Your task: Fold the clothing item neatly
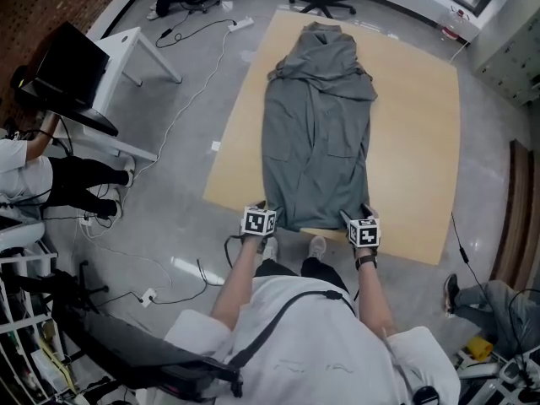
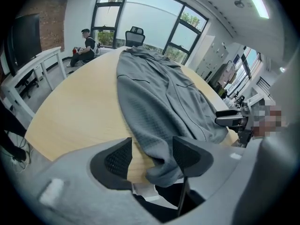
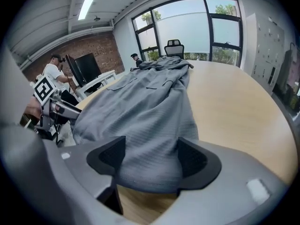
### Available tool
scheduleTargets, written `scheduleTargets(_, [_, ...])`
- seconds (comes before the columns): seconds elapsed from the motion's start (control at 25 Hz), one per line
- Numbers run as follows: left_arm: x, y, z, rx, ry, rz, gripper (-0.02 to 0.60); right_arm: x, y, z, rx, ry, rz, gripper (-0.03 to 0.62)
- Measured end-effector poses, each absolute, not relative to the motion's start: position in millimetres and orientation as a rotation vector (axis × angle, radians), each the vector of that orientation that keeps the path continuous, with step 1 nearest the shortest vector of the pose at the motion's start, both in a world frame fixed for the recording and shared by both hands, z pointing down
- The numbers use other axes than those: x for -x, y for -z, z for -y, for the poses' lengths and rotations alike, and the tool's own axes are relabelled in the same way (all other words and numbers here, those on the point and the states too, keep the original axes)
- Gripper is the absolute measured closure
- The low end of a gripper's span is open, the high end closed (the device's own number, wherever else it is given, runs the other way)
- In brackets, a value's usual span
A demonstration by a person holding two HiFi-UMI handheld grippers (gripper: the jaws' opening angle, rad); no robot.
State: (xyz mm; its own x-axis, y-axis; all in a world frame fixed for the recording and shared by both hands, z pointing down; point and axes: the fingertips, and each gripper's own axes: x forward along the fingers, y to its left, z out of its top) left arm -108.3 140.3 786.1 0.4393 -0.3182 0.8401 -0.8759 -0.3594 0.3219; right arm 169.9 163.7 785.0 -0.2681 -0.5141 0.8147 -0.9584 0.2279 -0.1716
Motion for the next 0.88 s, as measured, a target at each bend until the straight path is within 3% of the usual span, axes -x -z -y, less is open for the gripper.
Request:
scheduleTargets(0.24, [109.0,-787.3,-138.4,-1.915,-0.992,1.090,0.304,-167.1,-790.4,-162.3,-1.384,-0.793,1.844,0.263])
scheduleTargets(0.36, [109.8,-792.9,-136.3,-1.935,-1.035,1.171,0.306,-159.5,-789.2,-162.0,-1.359,-0.776,1.870,0.311])
scheduleTargets(0.48, [102.0,-792.0,-142.6,-1.925,-1.006,1.141,0.381,-145.4,-788.2,-164.3,-1.311,-0.764,1.909,0.425])
scheduleTargets(0.56, [89.4,-791.3,-150.2,-1.928,-0.942,1.085,0.508,-137.9,-789.4,-166.5,-1.299,-0.781,1.926,0.495])
scheduleTargets(0.6, [84.9,-791.7,-153.4,-1.927,-0.917,1.074,0.529,-135.7,-790.1,-167.6,-1.297,-0.794,1.930,0.521])
scheduleTargets(0.88, [70.1,-784.9,-174.9,-1.918,-0.891,1.044,0.545,-134.5,-784.2,-181.6,-1.219,-0.834,1.958,0.543])
